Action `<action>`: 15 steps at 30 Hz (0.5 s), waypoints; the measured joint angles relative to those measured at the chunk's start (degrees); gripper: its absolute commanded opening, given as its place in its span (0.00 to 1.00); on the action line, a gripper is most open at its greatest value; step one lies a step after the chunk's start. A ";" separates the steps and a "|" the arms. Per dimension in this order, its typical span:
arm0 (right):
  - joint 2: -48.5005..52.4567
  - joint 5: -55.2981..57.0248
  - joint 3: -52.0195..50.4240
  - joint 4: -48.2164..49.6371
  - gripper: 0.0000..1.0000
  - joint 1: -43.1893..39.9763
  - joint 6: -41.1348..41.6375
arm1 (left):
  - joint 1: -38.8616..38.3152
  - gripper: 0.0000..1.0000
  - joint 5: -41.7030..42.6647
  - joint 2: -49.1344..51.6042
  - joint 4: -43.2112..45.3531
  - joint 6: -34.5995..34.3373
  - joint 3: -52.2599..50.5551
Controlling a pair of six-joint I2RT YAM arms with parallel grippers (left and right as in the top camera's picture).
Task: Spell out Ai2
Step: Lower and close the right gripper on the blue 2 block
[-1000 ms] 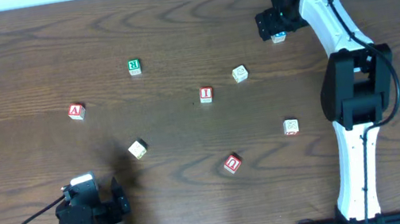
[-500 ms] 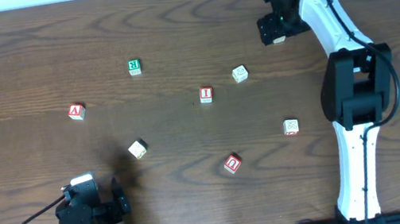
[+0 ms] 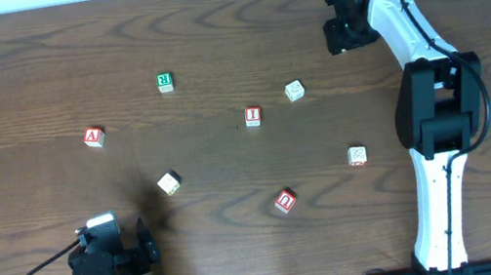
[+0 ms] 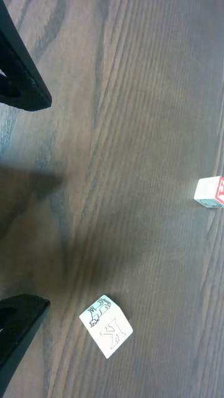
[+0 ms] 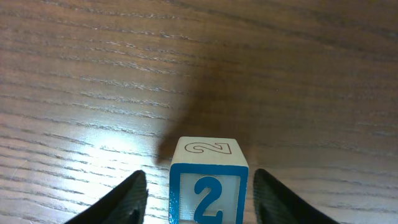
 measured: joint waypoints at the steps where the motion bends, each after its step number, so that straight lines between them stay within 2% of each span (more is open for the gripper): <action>1: 0.00 0.02 0.00 0.02 0.46 0.00 0.13 | 0.00 0.95 0.00 0.00 0.00 -0.02 0.00; 10: 0.00 0.02 0.00 0.07 0.31 -0.04 0.13 | 0.00 0.95 0.00 0.00 0.00 -0.02 0.00; 15: 0.00 0.00 0.00 0.09 0.28 -0.04 0.09 | 0.00 0.95 0.00 0.00 0.00 -0.02 0.00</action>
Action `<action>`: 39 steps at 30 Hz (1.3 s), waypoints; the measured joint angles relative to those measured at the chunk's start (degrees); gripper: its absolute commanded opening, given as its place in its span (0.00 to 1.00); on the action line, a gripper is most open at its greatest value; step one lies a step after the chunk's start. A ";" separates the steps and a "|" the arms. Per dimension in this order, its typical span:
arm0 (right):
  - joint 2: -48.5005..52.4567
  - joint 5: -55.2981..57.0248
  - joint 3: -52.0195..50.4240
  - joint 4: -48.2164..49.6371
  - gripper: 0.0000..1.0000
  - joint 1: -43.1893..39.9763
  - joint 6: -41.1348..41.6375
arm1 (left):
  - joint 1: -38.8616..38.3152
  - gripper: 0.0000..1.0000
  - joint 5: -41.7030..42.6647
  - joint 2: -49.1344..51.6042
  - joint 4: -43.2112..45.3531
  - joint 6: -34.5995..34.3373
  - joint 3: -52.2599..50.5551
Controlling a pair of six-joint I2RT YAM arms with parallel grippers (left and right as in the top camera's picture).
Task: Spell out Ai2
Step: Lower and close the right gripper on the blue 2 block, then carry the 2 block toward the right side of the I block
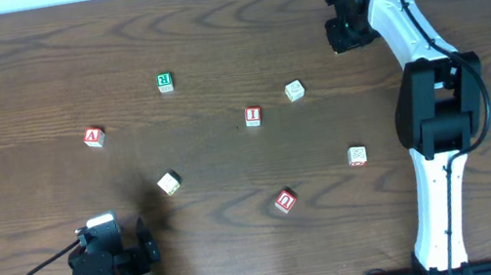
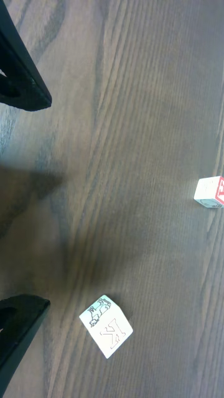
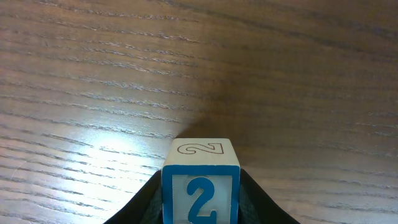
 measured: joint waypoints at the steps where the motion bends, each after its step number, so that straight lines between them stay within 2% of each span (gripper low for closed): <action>1: 0.00 0.00 0.00 0.00 0.27 0.00 -0.02 | 0.00 0.95 0.00 0.00 0.00 0.00 0.00; 7: 0.00 0.00 0.00 0.07 0.17 0.02 0.04 | 0.00 0.95 0.00 0.00 0.00 0.02 0.00; 12: -0.02 0.17 0.11 -0.04 0.01 0.39 0.04 | 0.00 0.95 0.00 0.00 0.00 0.00 0.00; 17: -1.88 0.20 1.05 -0.85 0.01 3.48 0.04 | 0.00 0.95 0.00 0.00 0.02 0.00 0.00; 20: -7.72 -0.81 1.14 -2.51 0.01 6.75 0.31 | 0.00 0.95 0.00 0.00 0.02 0.00 0.00; 25: -20.96 -2.91 2.62 -10.43 0.02 11.30 8.20 | 0.00 0.95 0.00 0.00 0.00 0.00 0.00; 31: -28.09 1.97 3.23 -23.47 0.01 15.19 21.79 | 0.00 0.95 0.02 0.00 0.00 0.00 0.00; 35: -27.54 7.21 -4.28 -20.04 0.02 22.40 29.81 | 0.00 0.95 0.00 0.00 0.00 0.00 0.00; 39: -26.71 8.17 -18.01 -10.45 0.01 29.94 35.17 | 0.00 0.95 0.00 0.00 0.00 0.00 0.00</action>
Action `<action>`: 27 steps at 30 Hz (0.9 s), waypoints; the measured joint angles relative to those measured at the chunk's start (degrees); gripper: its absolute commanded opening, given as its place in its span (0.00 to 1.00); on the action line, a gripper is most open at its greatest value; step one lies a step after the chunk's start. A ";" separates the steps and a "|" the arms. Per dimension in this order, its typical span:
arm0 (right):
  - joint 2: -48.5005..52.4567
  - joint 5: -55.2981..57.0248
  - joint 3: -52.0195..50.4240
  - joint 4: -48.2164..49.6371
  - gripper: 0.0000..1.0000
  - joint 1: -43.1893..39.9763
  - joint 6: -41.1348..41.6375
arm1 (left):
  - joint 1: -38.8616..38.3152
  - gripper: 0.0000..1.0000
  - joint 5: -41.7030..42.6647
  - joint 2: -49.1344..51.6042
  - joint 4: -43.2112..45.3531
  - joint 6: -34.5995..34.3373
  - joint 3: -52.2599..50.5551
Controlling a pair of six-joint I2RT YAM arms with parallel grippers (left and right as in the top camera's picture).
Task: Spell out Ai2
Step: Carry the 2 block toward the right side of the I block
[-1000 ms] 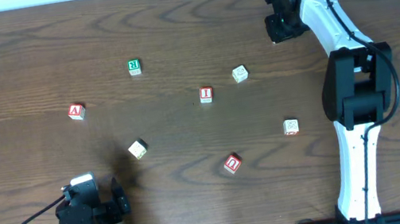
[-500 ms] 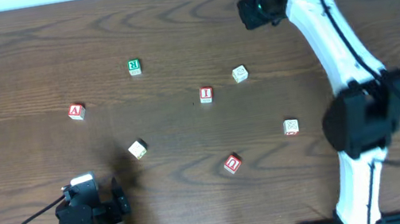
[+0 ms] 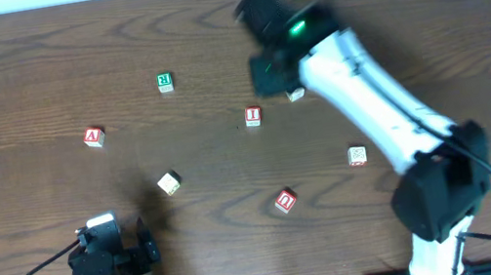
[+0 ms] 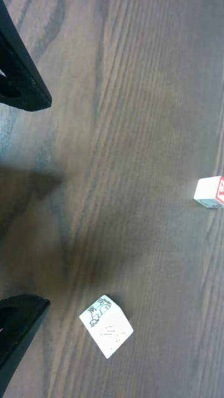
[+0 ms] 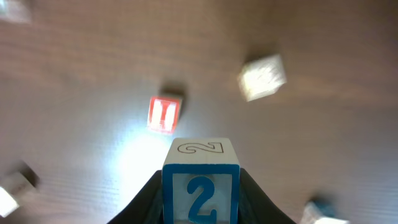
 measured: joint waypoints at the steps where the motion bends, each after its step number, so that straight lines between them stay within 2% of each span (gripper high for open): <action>1: 0.31 -0.02 -2.19 0.74 0.02 0.81 0.83 | 0.00 0.95 0.02 0.00 0.02 0.00 0.00; 6: 0.72 -0.09 -11.34 5.55 0.02 1.07 4.46 | 0.00 0.95 0.02 0.00 0.00 0.00 0.00; 13: 0.72 2.12 -11.76 8.61 0.02 -0.42 5.66 | 0.00 0.95 0.00 0.00 0.00 0.00 0.00; 17: 0.72 3.08 -12.35 13.88 0.01 -1.05 4.90 | 0.00 0.95 0.00 0.00 0.00 0.00 0.00; 21: 0.72 1.70 -15.74 18.56 0.02 -2.40 4.37 | 0.00 0.95 0.00 0.00 0.02 0.00 0.00; 27: 0.72 0.35 -19.23 20.06 0.02 -4.76 3.56 | 0.00 0.95 0.00 0.00 0.00 0.00 0.00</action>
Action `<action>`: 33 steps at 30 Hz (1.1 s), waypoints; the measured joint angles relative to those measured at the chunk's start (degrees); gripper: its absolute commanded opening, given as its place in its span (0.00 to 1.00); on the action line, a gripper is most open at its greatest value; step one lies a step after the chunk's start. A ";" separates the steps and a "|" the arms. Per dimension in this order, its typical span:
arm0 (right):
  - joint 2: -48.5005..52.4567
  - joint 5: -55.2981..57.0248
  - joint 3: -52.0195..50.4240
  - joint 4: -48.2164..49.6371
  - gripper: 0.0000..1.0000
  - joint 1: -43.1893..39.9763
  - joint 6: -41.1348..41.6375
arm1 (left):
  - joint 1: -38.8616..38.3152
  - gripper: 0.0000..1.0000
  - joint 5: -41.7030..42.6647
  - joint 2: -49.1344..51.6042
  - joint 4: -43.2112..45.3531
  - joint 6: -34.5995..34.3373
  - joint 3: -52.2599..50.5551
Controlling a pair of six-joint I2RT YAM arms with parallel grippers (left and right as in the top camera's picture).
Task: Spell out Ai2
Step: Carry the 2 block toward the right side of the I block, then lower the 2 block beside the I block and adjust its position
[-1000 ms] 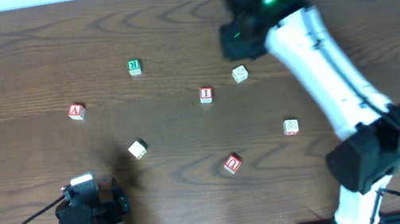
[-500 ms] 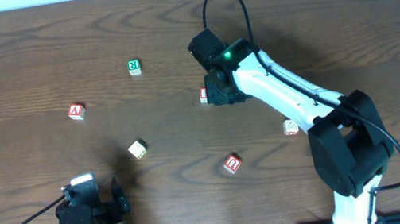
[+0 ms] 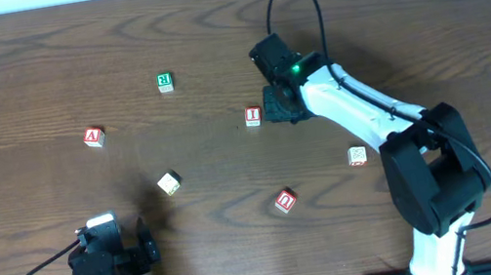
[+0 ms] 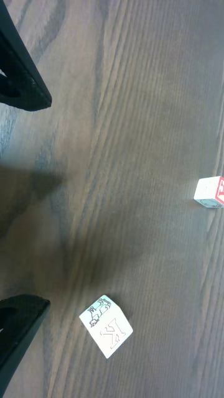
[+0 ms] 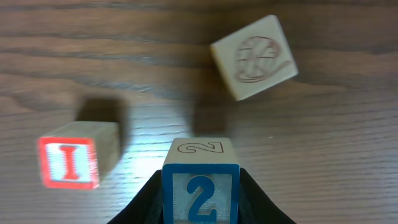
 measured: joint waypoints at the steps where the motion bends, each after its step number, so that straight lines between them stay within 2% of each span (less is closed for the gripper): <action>1: 0.00 -0.26 -0.26 0.50 0.02 -0.22 -0.35 | 0.00 0.95 0.00 0.00 0.00 0.00 0.00; 33: 0.11 -1.86 -1.40 4.13 0.02 1.86 -2.10 | 0.00 0.96 0.00 0.00 0.00 0.00 0.00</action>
